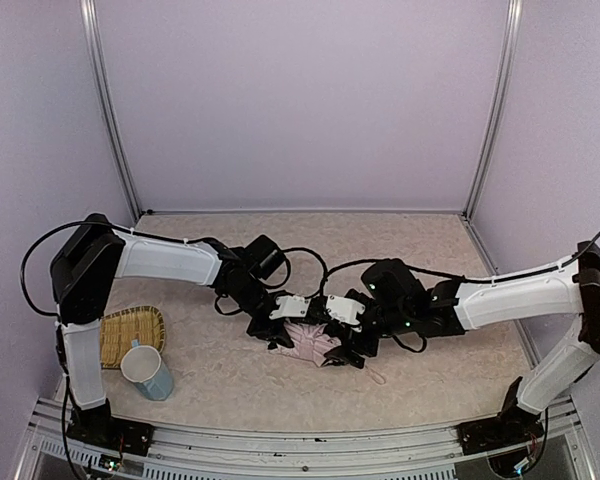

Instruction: Put away the umbrella

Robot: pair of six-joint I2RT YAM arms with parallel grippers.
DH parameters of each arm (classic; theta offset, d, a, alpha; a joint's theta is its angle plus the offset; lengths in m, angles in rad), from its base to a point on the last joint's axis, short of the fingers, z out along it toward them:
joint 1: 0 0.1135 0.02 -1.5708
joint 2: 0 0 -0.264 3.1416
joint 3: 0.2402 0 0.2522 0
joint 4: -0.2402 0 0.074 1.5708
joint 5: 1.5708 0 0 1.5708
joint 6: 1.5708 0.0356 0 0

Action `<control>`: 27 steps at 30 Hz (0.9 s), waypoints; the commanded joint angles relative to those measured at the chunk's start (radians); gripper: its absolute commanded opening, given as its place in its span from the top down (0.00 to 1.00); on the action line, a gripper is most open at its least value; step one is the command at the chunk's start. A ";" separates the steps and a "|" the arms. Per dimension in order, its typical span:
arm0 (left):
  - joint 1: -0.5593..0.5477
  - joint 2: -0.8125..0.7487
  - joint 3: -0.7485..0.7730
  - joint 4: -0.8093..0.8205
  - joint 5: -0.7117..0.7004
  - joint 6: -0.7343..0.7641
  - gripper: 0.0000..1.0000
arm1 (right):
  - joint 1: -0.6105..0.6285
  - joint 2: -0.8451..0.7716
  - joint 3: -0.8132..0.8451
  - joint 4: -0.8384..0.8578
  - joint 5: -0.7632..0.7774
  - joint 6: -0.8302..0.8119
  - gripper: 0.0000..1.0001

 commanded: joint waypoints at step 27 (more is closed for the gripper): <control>0.035 0.114 -0.009 -0.197 0.014 -0.008 0.82 | 0.014 0.188 -0.061 0.147 0.018 0.001 0.11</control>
